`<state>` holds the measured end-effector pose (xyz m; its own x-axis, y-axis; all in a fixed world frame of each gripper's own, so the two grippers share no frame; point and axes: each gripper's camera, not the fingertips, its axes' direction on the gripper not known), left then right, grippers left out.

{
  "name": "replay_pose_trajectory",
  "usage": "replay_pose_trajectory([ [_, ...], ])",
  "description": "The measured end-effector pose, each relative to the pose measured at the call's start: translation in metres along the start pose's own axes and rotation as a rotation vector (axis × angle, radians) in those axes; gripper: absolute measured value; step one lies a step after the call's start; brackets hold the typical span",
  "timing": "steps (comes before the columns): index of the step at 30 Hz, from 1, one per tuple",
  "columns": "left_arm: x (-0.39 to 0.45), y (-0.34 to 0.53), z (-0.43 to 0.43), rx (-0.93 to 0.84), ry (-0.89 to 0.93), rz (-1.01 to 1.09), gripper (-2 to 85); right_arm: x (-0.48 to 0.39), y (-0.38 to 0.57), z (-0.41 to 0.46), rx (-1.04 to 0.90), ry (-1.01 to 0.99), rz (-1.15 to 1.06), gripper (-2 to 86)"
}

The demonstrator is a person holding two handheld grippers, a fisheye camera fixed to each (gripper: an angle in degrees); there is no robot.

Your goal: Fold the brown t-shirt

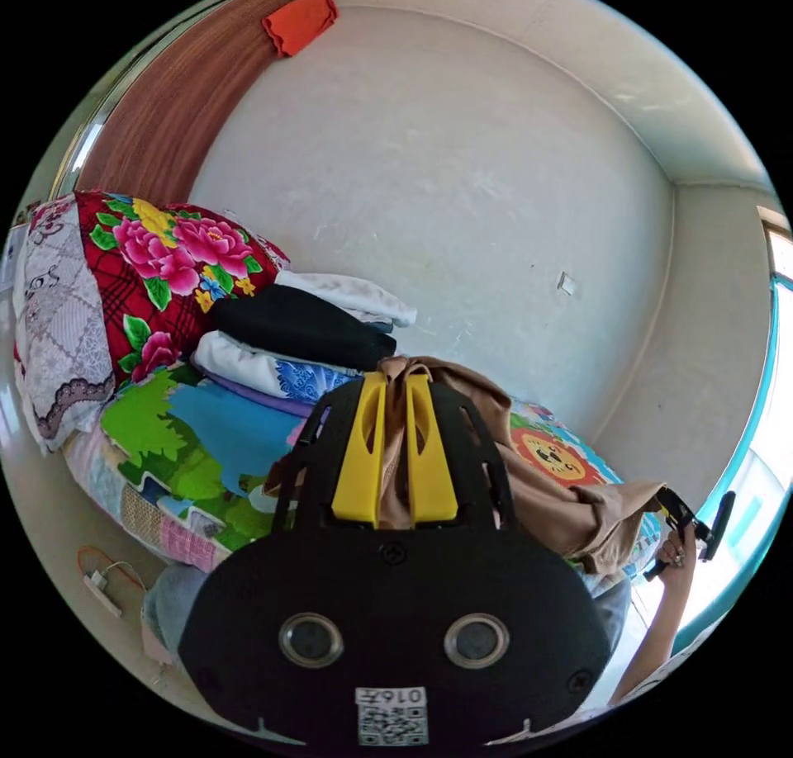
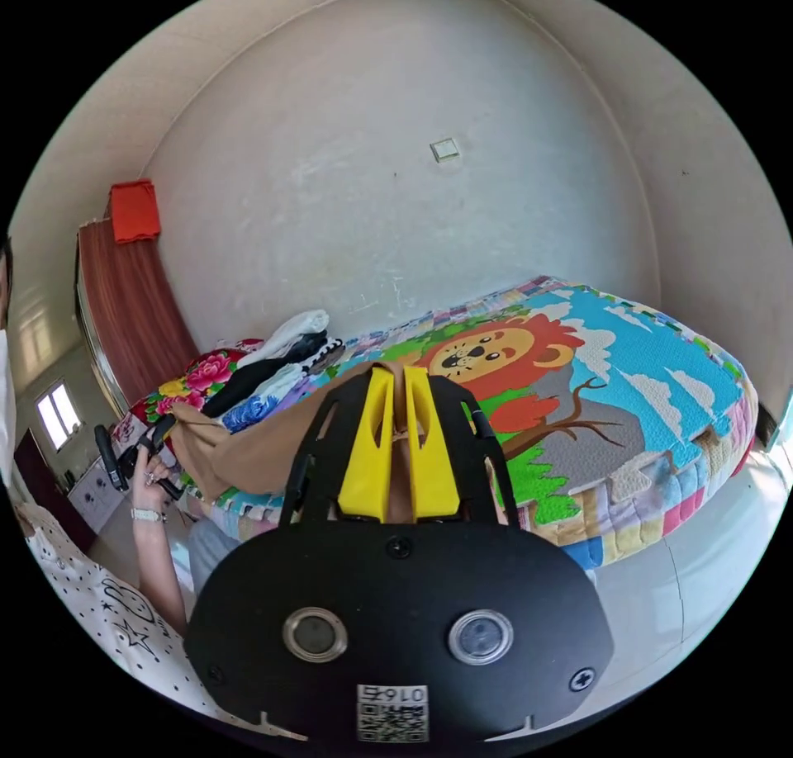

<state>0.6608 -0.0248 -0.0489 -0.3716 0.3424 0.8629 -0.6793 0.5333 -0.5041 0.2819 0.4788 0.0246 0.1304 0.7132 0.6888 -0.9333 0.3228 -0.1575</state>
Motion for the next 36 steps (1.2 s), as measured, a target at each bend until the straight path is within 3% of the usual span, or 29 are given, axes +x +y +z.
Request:
replay_pose_trajectory([
  [3,0.002,-0.011,0.021,-0.032,0.011,0.037,3.4,-0.002,-0.003,0.005,-0.057,0.037,-0.054,0.8],
  [7,0.04,-0.071,0.101,-0.227,0.055,0.225,3.4,-0.011,-0.049,0.045,-0.305,0.066,-0.149,0.8],
  [9,0.06,-0.105,0.116,-0.2,0.048,0.238,3.3,-0.021,-0.079,0.056,-0.317,0.107,-0.206,0.8],
  [11,0.068,-0.148,0.086,0.06,0.117,0.149,3.3,-0.035,-0.107,0.034,-0.129,0.157,-0.224,0.8],
  [13,0.076,-0.173,0.065,0.181,0.155,0.155,3.3,-0.05,-0.122,-0.021,0.225,0.189,-0.24,0.8],
  [17,0.098,-0.218,0.086,-0.018,0.205,0.298,3.9,-0.056,-0.129,-0.061,0.37,0.356,-0.288,1.0],
  [20,0.106,-0.219,0.13,-0.206,0.178,0.341,4.5,-0.035,-0.138,-0.062,0.254,0.435,-0.29,1.3],
  [24,0.125,-0.188,0.207,-0.5,0.104,0.442,6.0,0.012,-0.146,-0.027,-0.174,0.35,-0.241,2.7],
  [26,0.13,-0.152,0.265,-0.725,-0.022,0.473,8.9,0.027,-0.141,0.003,-0.393,0.353,-0.256,4.4],
  [28,0.13,-0.128,0.282,-0.737,-0.114,0.496,8.7,0.043,-0.128,0.029,-0.49,0.446,-0.214,10.8],
  [31,0.129,-0.1,0.271,-0.623,-0.166,0.503,8.0,0.047,-0.107,0.028,-0.42,0.561,-0.203,13.4],
  [34,0.128,-0.074,0.231,-0.497,0.011,0.52,7.8,0.046,-0.076,0.015,-0.371,0.532,-0.248,14.1],
  [36,0.131,-0.05,0.21,-0.508,0.155,0.561,8.2,0.05,-0.057,0.005,-0.336,0.503,-0.232,14.2],
])
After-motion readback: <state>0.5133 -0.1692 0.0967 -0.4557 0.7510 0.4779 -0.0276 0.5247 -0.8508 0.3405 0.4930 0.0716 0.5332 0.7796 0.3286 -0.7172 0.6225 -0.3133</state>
